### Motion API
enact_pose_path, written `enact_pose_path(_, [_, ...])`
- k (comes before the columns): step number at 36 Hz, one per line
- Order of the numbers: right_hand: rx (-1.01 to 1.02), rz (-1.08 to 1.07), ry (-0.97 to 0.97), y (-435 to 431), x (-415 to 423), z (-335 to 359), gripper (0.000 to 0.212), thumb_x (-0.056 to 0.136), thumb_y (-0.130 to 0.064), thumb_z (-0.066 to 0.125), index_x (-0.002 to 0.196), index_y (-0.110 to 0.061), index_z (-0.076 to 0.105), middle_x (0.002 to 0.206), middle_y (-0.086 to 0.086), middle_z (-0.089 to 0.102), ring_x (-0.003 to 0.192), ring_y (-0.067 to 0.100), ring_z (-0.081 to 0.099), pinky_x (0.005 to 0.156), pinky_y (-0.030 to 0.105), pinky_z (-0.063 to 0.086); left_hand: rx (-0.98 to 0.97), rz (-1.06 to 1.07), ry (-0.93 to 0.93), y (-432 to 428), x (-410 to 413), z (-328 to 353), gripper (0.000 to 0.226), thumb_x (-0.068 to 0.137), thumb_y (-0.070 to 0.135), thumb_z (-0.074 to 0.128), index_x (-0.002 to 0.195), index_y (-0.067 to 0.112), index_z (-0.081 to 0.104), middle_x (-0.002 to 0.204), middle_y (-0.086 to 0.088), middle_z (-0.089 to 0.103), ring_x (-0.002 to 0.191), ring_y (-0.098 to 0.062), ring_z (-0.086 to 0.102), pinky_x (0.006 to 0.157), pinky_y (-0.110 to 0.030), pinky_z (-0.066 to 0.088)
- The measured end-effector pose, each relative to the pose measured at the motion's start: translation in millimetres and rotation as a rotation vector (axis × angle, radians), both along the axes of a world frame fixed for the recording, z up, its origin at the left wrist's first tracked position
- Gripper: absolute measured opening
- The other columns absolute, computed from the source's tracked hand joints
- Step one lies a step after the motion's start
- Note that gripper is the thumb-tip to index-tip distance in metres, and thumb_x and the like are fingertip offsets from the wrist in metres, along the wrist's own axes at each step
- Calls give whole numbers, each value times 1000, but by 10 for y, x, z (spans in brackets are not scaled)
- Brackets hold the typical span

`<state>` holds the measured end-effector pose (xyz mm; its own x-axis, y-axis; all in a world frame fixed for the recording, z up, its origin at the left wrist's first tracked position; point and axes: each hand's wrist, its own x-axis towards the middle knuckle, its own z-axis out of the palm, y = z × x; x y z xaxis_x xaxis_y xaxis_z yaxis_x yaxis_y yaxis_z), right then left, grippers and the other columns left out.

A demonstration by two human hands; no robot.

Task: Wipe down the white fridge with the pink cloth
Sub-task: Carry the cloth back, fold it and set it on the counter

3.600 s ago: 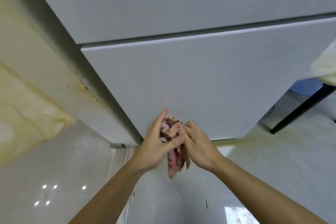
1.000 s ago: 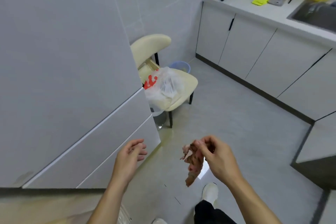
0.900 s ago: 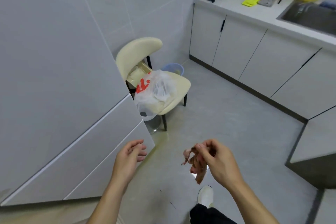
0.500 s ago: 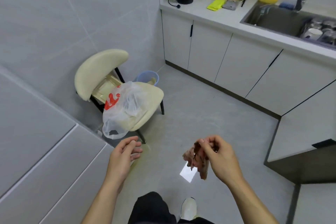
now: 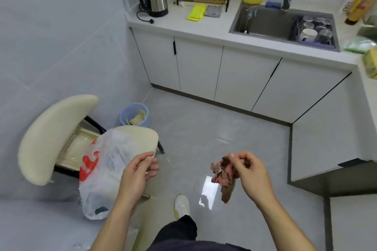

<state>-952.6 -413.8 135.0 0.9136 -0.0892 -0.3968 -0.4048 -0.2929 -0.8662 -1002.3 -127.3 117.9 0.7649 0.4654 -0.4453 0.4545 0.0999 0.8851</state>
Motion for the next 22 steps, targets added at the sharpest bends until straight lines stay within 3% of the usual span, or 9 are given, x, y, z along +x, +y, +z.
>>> enact_pose_path(4, [11,-82,-21,159,428,14,19,101,-27,69,90,-13,73,73,2,75,62,2,65,71,29,50,-1,-28,6,282,541,66,24,109,10,49,114,14,72,106,-11,76,93,-23,72,81,-32,57])
enact_pose_path(12, [55,-184,-42,446,1174,-3,15,101,-27,68,94,-15,74,85,6,78,67,5,70,77,36,58,5,-117,8,612,1470,88,22,109,12,51,113,14,73,105,-11,77,95,-26,73,86,-38,58])
enact_pose_path(16, [80,-205,-53,502,1524,7,16,101,-25,69,94,-10,73,84,11,77,64,5,68,71,32,56,-16,-113,17,610,1823,51,22,109,12,52,113,15,72,105,-11,76,95,-26,73,85,-37,58])
enact_pose_path(19, [101,-224,-62,507,1852,-14,15,101,-20,69,95,-6,72,85,18,74,61,3,65,60,18,54,-31,-120,35,593,2135,-18,22,109,11,51,114,13,72,105,-13,76,92,-25,72,83,-36,58])
enact_pose_path(22, [92,-197,-61,498,2243,-48,12,100,-21,70,96,-10,73,87,17,74,63,5,66,61,18,55,-43,-127,44,567,2502,-70,22,108,9,51,114,11,72,104,-14,75,88,-21,72,82,-35,57])
